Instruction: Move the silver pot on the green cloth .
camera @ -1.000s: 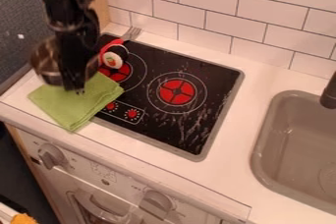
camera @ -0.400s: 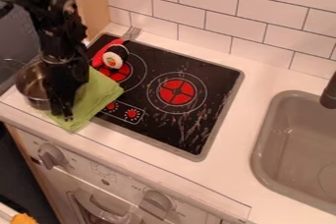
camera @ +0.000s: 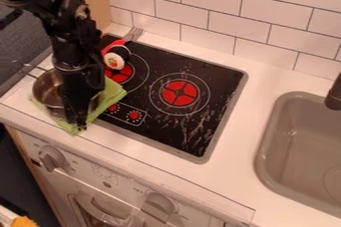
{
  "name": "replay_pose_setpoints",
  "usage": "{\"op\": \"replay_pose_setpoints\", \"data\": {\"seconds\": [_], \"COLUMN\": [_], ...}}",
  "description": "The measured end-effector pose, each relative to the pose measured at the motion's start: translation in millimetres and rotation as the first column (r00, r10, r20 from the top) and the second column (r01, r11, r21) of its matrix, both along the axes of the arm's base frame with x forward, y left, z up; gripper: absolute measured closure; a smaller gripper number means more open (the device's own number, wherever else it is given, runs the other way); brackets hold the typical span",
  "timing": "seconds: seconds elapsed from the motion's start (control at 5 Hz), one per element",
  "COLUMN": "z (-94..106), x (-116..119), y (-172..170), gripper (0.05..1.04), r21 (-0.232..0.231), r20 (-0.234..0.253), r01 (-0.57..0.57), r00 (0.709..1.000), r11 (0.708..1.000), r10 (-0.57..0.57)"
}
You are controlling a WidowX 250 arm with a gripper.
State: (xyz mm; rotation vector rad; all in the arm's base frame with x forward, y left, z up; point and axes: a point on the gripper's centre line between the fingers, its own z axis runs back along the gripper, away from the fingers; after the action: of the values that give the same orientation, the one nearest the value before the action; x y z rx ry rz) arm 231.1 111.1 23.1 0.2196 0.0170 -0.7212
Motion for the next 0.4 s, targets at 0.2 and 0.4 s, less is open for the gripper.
{"op": "replay_pose_setpoints", "data": {"seconds": [0.2, 0.4], "z": [2.4, 7.4], "x": [0.7, 2.8], "y": [0.4, 3.2], "gripper": [0.786, 0.493], "r21": [-0.033, -0.088], "r20": [-0.007, 0.012], "r01": [-0.06, -0.164], "r00": [0.998, 0.986], "r11": [0.998, 0.983], "r10": [0.06, 0.165]}}
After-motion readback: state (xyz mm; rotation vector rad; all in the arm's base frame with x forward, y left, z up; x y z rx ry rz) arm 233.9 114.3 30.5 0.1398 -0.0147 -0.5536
